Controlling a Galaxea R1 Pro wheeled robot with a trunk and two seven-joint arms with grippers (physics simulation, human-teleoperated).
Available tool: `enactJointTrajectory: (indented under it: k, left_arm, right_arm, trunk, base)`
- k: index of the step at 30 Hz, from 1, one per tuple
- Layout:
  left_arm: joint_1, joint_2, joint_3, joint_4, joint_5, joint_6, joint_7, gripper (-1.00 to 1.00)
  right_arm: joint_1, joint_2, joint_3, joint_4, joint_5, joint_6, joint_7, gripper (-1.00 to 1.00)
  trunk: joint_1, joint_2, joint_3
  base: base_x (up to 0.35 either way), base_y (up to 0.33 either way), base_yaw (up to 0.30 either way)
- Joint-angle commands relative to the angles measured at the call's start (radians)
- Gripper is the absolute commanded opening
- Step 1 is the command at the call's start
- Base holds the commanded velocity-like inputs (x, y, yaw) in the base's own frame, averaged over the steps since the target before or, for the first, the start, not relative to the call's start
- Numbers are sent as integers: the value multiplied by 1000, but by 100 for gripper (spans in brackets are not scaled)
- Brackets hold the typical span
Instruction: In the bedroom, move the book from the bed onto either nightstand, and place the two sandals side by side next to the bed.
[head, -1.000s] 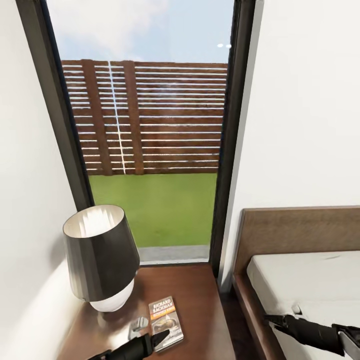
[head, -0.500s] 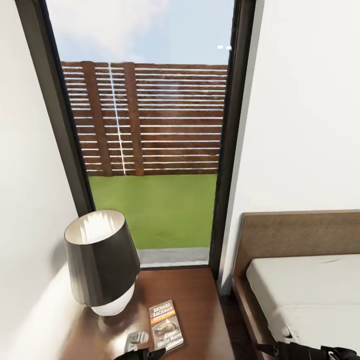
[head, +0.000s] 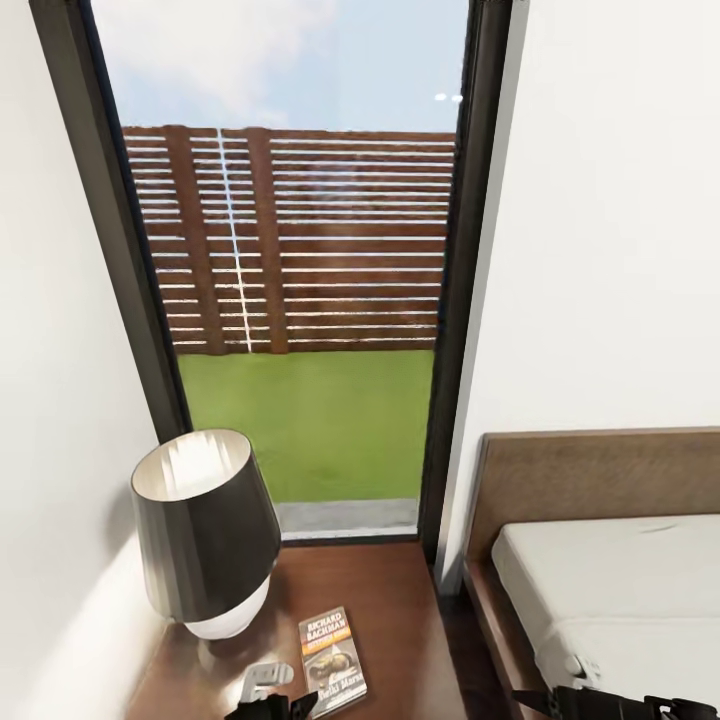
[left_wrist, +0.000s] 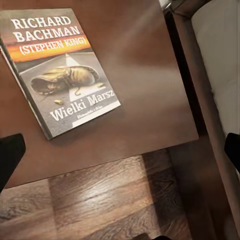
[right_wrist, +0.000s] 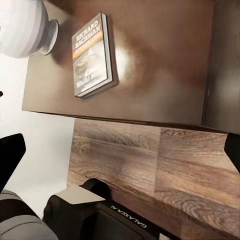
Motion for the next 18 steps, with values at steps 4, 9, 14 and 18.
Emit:
enactJointTrajectory:
  k: [4,9,14,18]
  left_arm:
    - [0,2,-4,-1,10,6,-1,100]
    - [0,2,-4,0,10,5,0,100]
    - [0,1,-4,0,10,5,0,100]
    - [0,1,-4,0,10,5,0,100]
  right_arm:
    - [0,-1,7,1,-10,9,1,100]
    - [0,0,7,3,-10,9,0,100]
    - [0,1,7,17,-10,9,0,100]
    - [0,1,7,20,-10,9,0,100]
  trunk:
    - [-16,28,12]
    - [-35,63,27]
    - [-54,98,43]
    - [-69,126,55]
  base:
    - [0,0,0]
    - [0,0,0]
    - [0,0,0]
    - [0,0,0]
